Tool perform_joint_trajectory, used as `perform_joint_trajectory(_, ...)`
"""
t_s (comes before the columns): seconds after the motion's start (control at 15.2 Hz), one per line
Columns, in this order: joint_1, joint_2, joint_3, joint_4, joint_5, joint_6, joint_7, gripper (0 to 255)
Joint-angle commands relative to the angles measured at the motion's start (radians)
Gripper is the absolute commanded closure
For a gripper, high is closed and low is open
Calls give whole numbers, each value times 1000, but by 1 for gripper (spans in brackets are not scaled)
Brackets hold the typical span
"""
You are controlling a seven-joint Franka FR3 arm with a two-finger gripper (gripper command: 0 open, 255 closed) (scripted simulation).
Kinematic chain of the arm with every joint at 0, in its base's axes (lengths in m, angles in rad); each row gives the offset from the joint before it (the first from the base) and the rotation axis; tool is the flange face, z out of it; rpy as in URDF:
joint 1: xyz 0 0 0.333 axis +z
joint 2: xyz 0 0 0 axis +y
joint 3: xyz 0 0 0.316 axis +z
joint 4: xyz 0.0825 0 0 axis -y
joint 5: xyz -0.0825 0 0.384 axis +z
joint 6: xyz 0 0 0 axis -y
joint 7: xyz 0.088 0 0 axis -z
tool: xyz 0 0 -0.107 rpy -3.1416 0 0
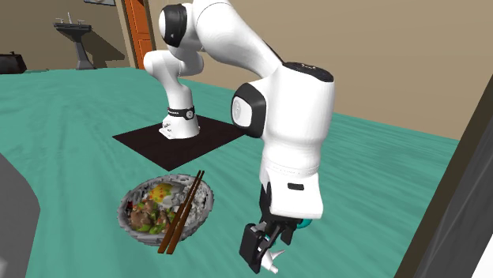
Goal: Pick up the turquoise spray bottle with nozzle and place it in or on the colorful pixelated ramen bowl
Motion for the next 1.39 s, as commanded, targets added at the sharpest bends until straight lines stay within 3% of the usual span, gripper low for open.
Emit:
perform_joint_trajectory(0.0, 1, 4, 0, 1, 0, 3, 1, 0)
perform_joint_trajectory(0.33, 1, 4, 0, 1, 0, 3, 1, 0)
perform_joint_trajectory(0.4, 1, 4, 0, 1, 0, 3, 1, 255)
perform_joint_trajectory(1.32, 3, -42, -2, -12, -2, -30, -2, 255)
